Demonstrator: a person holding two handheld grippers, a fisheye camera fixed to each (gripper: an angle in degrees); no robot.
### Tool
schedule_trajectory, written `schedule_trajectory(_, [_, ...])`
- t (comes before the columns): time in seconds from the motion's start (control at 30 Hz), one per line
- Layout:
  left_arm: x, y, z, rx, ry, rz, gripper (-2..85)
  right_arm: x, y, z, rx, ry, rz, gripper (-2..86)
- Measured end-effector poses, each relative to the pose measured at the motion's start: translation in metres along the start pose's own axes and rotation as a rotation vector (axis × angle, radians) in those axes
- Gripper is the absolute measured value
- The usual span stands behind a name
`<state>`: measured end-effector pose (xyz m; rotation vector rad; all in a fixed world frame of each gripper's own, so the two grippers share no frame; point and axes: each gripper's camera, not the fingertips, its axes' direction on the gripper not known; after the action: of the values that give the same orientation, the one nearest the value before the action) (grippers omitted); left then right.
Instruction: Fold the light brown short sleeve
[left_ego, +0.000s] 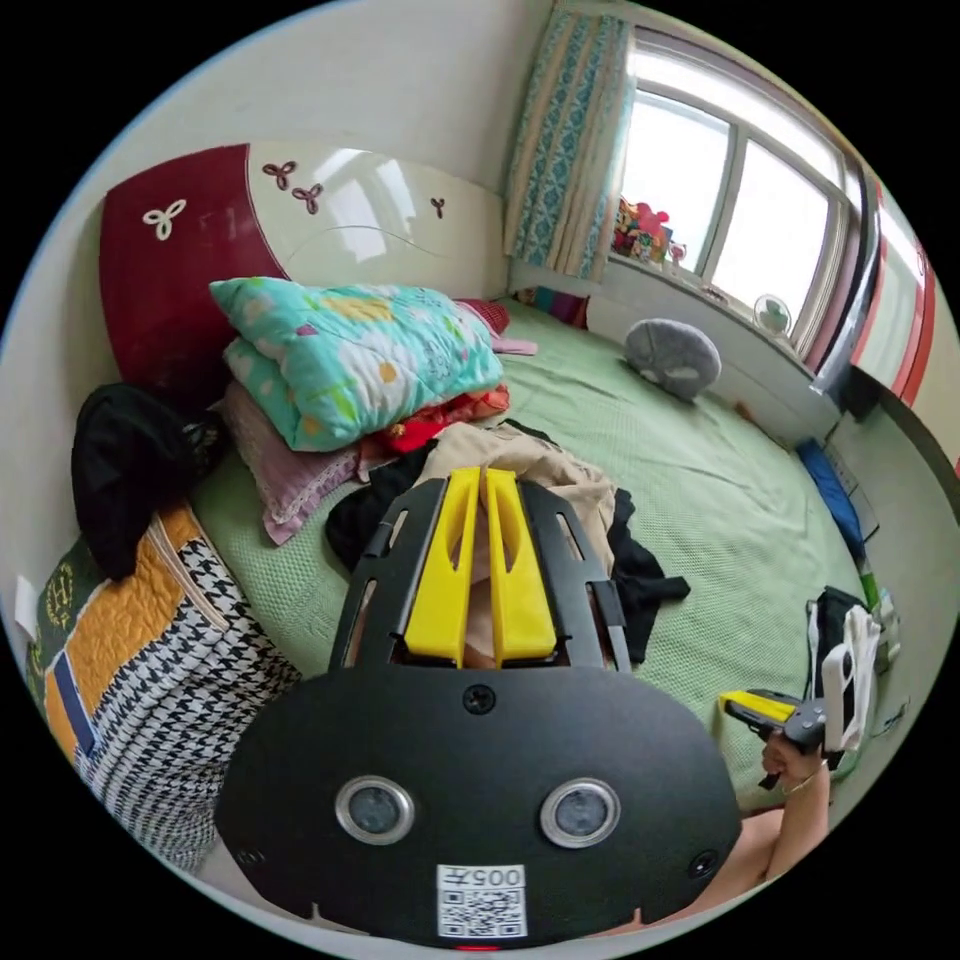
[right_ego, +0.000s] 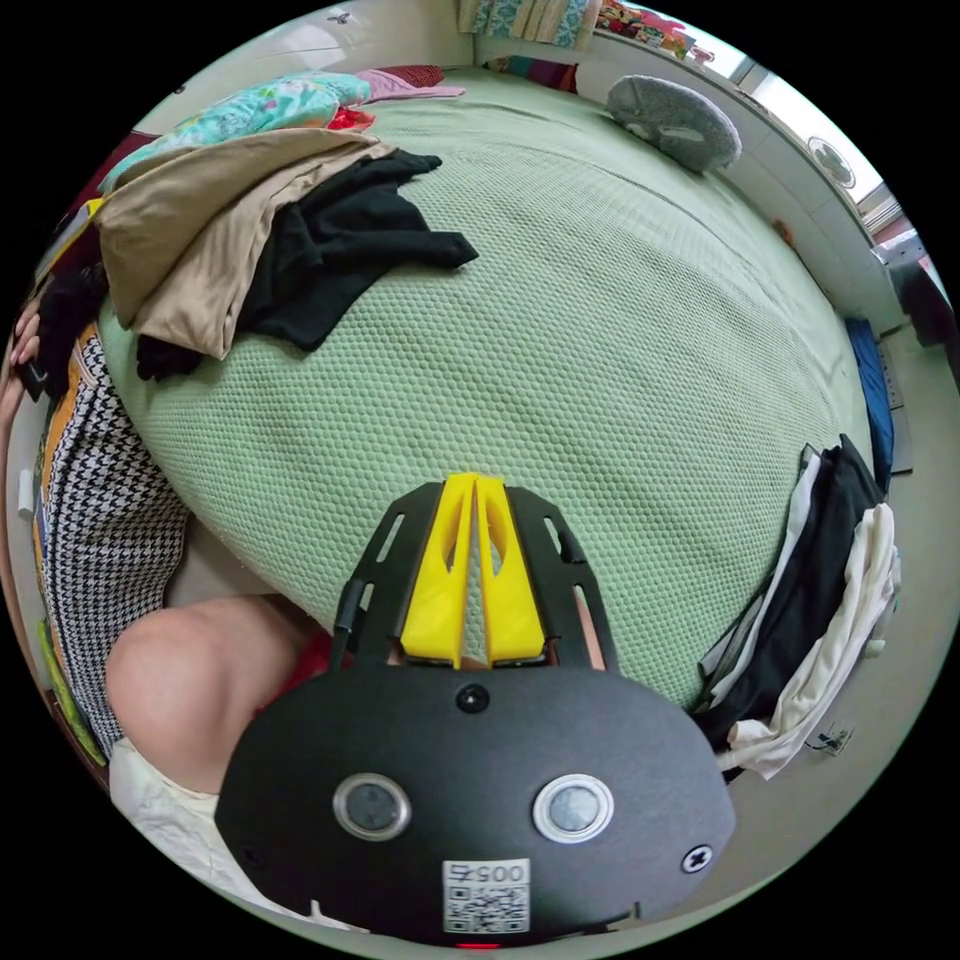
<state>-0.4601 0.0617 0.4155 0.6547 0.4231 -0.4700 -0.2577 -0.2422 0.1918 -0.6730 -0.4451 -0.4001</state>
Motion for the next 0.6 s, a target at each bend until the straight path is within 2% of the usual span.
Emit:
schedule_trajectory(0.1, [0.031, 0.015, 0.024, -0.085, 0.071, 0.084, 0.7, 0.001, 0.003, 0.001, -0.001, 0.005, -0.007, -1.3])
schedule_trajectory(0.23, [0.057, 0.038, 0.061, -0.215, 0.167, 0.039, 0.7, 0.003, 0.010, 0.004, -0.005, 0.004, -0.011, -1.3])
schedule_trajectory(0.43, [0.096, 0.053, 0.084, -0.223, 0.256, -0.060, 0.6, 0.017, 0.029, 0.001, 0.020, 0.027, -0.006, -1.3])
schedule_trajectory(0.6, [0.175, 0.066, 0.100, -0.232, 0.317, 0.034, 0.5, 0.058, 0.046, -0.001, 0.031, 0.042, 0.076, -1.3])
